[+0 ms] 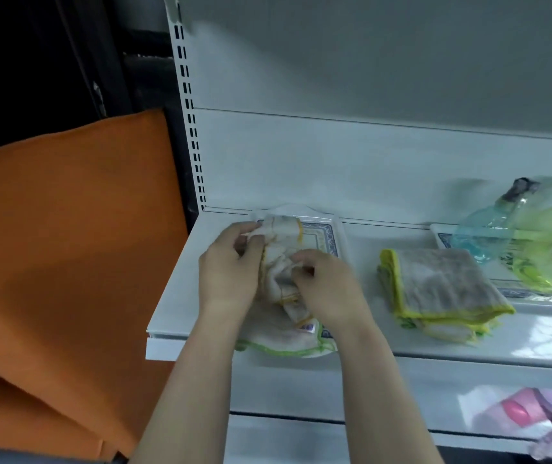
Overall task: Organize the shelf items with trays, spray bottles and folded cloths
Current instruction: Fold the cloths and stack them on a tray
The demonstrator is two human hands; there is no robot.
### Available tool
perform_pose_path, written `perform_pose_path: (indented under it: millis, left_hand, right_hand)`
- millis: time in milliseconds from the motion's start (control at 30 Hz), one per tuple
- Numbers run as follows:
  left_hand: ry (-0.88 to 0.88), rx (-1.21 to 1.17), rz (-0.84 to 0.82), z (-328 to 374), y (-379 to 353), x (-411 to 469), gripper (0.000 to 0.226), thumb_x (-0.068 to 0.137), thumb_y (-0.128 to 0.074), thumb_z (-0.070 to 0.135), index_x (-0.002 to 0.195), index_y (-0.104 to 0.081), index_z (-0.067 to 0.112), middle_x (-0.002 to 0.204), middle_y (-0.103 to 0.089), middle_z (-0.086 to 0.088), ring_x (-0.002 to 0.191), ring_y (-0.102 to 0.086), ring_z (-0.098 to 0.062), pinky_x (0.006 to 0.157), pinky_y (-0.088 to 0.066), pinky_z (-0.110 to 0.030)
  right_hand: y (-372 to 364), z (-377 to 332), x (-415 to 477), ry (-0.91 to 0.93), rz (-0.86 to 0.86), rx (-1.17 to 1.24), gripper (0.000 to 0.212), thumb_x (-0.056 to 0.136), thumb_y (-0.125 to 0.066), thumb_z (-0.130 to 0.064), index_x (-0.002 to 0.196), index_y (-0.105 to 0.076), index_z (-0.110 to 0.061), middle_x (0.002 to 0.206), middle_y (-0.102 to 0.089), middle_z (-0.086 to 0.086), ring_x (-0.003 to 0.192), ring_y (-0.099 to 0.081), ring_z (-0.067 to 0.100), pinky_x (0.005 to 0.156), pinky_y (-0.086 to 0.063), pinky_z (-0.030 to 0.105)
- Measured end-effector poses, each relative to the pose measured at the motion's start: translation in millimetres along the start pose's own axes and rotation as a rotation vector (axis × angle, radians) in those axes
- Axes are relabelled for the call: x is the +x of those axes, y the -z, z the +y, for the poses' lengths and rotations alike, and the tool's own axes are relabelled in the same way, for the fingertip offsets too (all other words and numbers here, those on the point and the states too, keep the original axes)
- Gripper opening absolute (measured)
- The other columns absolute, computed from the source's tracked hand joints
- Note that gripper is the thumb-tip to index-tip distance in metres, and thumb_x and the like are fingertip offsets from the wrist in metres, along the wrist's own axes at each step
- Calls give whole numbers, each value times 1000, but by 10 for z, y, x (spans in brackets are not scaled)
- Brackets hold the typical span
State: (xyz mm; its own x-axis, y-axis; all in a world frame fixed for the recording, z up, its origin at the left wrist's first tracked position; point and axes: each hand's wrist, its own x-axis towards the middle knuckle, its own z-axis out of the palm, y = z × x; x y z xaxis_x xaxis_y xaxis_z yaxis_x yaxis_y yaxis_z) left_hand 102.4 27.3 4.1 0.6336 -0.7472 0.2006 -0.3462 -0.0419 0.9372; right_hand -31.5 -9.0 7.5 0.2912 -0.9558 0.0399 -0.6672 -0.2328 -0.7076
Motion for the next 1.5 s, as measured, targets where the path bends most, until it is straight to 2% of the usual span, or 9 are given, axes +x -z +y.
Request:
perform_pose_path:
  millis: [233, 567, 700, 867, 933, 1133, 1267, 1400, 1500]
  left_hand:
    - [256, -746, -113, 315, 150, 8, 10, 100, -53, 15, 101, -62, 16, 79, -68, 0, 66, -66, -14, 56, -53, -25]
    - [417, -1140, -352, 777, 244, -139, 38, 96, -47, 19, 69, -74, 13, 78, -69, -11, 76, -67, -27, 86, -51, -41]
    - [408, -1268, -530, 986, 206, -274, 10, 81, -50, 14, 80, -59, 10, 74, -62, -9, 70, -66, -22, 82, -54, -33]
    - [361, -1105, -504, 677, 38, -228, 48, 83, -53, 57, 122, -65, 32, 89, -77, 8, 86, -71, -1, 107, -38, -36]
    - [483, -1013, -536, 950, 50, -297, 58, 82, -62, 44, 125, -64, 4, 115, -69, -25, 109, -68, -37, 102, -46, -54]
    - [279, -665, -524, 1111, -124, -379, 52, 86, -71, 10, 134, -58, 25, 116, -73, -11, 100, -73, -25, 91, -57, -39]
    - [143, -365, -382, 1081, -281, -413, 43, 82, -76, 10, 116, -69, 34, 109, -74, -8, 95, -73, -25, 92, -57, -46]
    - [83, -140, -258, 1079, -476, -464, 14, 84, -71, 11, 92, -75, 22, 88, -76, -2, 87, -72, -22, 85, -59, -43]
    - [9, -148, -228, 1145, -558, -509, 8, 90, -70, 25, 89, -74, 18, 83, -73, -4, 76, -66, -14, 71, -54, -32]
  right_hand:
    - [101, -56, -77, 37, 372, 113, 35, 95, -53, -10, 124, -67, -21, 105, -47, 0, 104, -57, 26, 79, -32, 18]
    - [431, -292, -245, 7, 241, 681, 34, 96, -53, -35, 129, -61, -40, 128, -61, -22, 122, -53, -4, 99, -39, 20]
    - [572, -206, -281, -109, -177, 882, 53, 89, -48, -67, 119, -71, -30, 118, -73, -5, 113, -66, 12, 103, -45, 35]
    - [735, -45, -236, -222, -365, 1190, 27, 104, -44, -24, 104, -71, -23, 96, -76, -11, 109, -66, 6, 68, -49, 7]
    - [795, 66, -181, -197, -286, 1207, 31, 101, -53, -29, 120, -69, -10, 119, -71, 11, 117, -64, 24, 84, -56, 21]
    - [1142, 313, -213, 96, -338, 1141, 41, 79, -77, -30, 113, -73, -10, 116, -71, 16, 109, -67, 27, 90, -56, 35]
    - [1362, 468, -279, 230, -415, 904, 38, 80, -74, -4, 114, -72, -21, 115, -73, 3, 104, -71, 19, 84, -55, 27]
    - [1540, 525, -250, 234, -259, 638, 16, 91, -68, -11, 79, -71, -21, 59, -62, -18, 52, -54, -5, 55, -38, 9]
    - [1635, 608, -147, 234, -78, 488, 17, 86, -68, -37, 88, -72, -21, 79, -67, -20, 77, -61, 0, 77, -46, 25]
